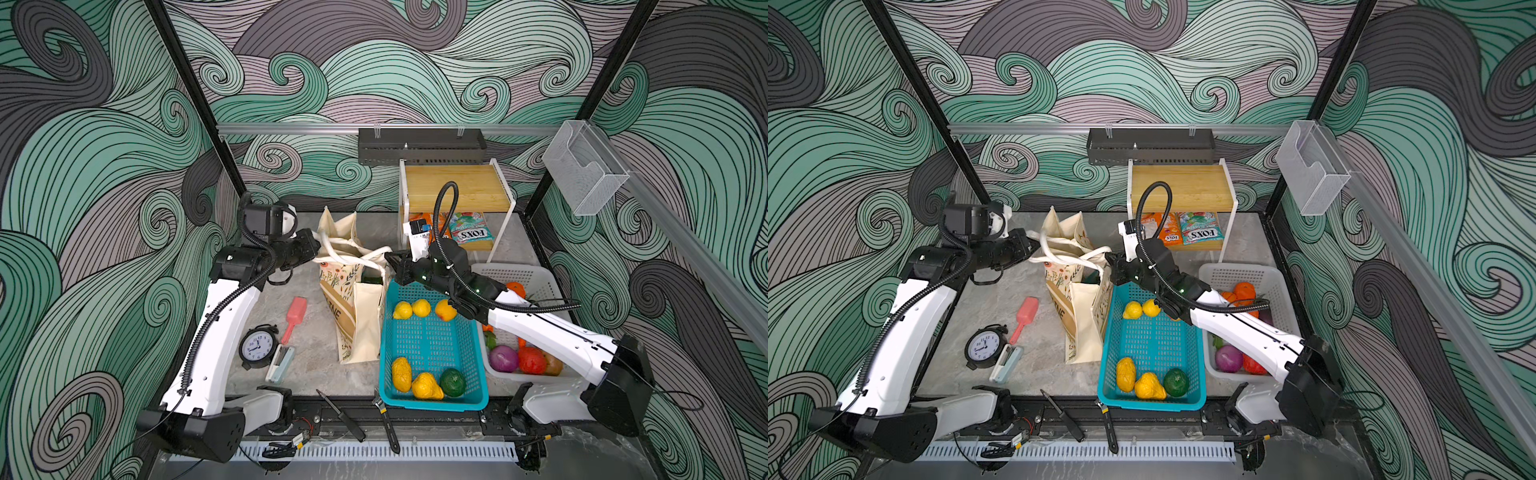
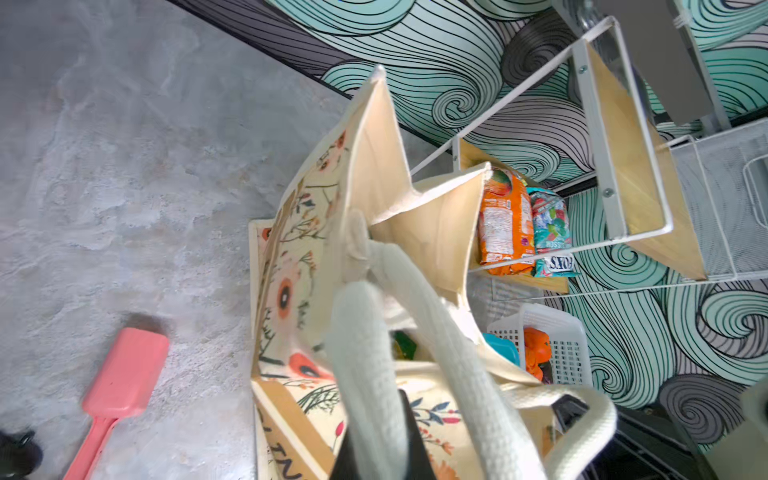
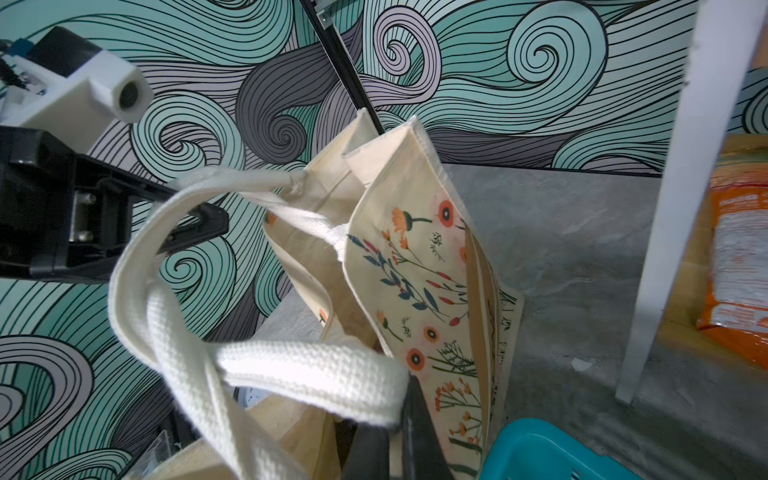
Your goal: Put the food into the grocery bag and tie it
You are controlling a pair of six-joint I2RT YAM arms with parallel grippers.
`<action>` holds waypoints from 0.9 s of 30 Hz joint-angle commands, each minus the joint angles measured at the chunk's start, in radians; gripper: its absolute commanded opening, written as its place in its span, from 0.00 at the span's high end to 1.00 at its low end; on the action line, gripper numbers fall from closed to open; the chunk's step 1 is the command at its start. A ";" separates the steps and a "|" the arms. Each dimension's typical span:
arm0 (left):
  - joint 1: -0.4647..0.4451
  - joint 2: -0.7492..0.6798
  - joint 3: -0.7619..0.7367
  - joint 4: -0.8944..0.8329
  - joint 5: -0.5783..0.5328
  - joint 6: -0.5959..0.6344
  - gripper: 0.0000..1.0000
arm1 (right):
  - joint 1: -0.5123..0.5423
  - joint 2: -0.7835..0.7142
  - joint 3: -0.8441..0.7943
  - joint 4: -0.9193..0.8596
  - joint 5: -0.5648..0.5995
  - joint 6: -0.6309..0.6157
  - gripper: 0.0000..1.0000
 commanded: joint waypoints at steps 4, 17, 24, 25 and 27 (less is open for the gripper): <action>0.151 -0.089 0.018 -0.032 -0.221 -0.002 1.00 | -0.069 -0.002 0.067 -0.108 0.235 0.001 1.00; 0.298 0.076 0.241 0.021 -0.149 -0.043 1.00 | -0.105 0.225 0.416 -0.219 0.237 -0.176 1.00; 0.328 0.072 0.095 0.181 -0.019 -0.123 1.00 | -0.108 0.303 0.525 -0.262 0.282 -0.243 1.00; 0.328 0.070 0.070 0.197 0.000 -0.133 1.00 | -0.109 0.310 0.528 -0.261 0.287 -0.251 1.00; 0.332 0.059 0.034 0.215 -0.014 -0.145 1.00 | -0.112 0.318 0.531 -0.256 0.320 -0.273 1.00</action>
